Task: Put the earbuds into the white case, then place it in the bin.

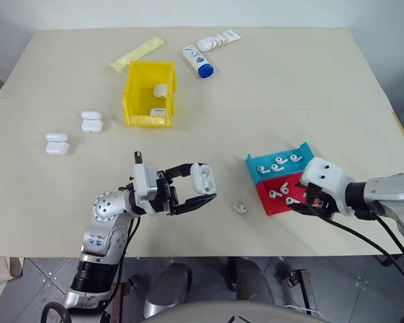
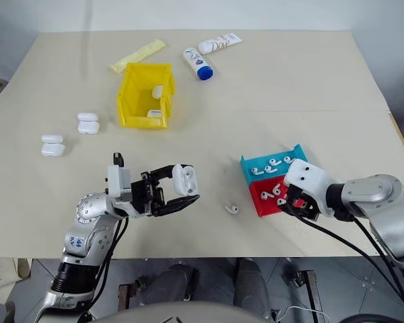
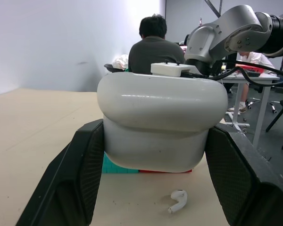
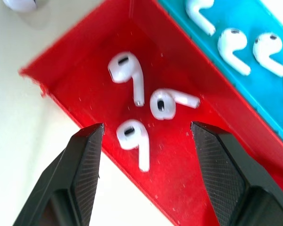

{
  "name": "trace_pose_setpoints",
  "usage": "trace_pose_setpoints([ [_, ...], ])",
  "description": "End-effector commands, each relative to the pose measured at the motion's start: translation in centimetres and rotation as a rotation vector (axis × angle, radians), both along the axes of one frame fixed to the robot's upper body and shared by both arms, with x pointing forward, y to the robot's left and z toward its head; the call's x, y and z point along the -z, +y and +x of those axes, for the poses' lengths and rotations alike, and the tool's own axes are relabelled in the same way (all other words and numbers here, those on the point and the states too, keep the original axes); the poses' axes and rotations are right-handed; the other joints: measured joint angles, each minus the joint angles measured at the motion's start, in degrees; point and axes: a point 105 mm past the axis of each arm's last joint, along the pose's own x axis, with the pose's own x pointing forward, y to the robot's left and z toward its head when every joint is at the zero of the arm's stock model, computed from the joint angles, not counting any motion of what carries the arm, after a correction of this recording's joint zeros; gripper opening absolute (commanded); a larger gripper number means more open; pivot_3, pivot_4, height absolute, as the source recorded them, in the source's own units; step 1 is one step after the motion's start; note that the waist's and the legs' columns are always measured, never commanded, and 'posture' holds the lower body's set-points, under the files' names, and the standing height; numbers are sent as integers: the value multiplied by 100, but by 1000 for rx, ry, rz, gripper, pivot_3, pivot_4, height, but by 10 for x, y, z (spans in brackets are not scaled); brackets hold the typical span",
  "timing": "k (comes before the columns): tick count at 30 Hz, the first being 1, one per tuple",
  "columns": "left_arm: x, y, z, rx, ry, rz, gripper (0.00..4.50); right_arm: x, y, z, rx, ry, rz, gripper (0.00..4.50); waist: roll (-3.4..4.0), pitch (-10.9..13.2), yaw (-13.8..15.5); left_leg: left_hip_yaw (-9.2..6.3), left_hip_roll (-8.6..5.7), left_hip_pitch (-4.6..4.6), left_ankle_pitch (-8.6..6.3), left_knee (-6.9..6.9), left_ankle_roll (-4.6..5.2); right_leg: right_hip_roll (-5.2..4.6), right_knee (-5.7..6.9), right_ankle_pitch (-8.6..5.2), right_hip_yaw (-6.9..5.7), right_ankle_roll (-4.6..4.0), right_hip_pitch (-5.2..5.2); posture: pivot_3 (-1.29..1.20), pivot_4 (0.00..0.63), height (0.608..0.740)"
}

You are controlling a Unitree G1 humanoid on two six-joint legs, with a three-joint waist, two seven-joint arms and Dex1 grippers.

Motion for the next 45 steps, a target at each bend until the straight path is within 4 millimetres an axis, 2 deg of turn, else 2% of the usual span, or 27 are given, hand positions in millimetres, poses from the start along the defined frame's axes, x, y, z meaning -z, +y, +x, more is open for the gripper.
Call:
trace_pose_setpoints([
  [1, -7, -3, -3, 4, -40, -18, 2810, 0, 4, -2, -1, 16, -17, 3039, 0, 0, 0, 0, 0, 0, 0, 0, 0, 0, 0, 0, 0, 0, 0, 0, 150, 740],
  [40, -8, 2, -4, -25, -47, -8, 2810, 14, -1, 0, -2, 103, -83, 3039, -5, -3, 0, 0, 0, 1, 0, 0, 0, 0, 0, 0, -1, 0, 1, 0, 150, 740],
  [43, -9, 3, -4, -27, -48, -7, 2810, 14, -2, 0, -2, 103, -85, 2529, -6, -4, 0, 0, 0, 1, 0, 0, 0, 0, 1, 0, -1, 0, 1, 0, 150, 740],
  [45, -9, 3, -4, -28, -48, -6, 2810, 15, -2, 1, -1, 103, -86, 2529, -6, -4, 0, 0, 1, 1, 0, 0, 0, 1, 0, 0, -1, 0, 1, 0, 150, 740],
])
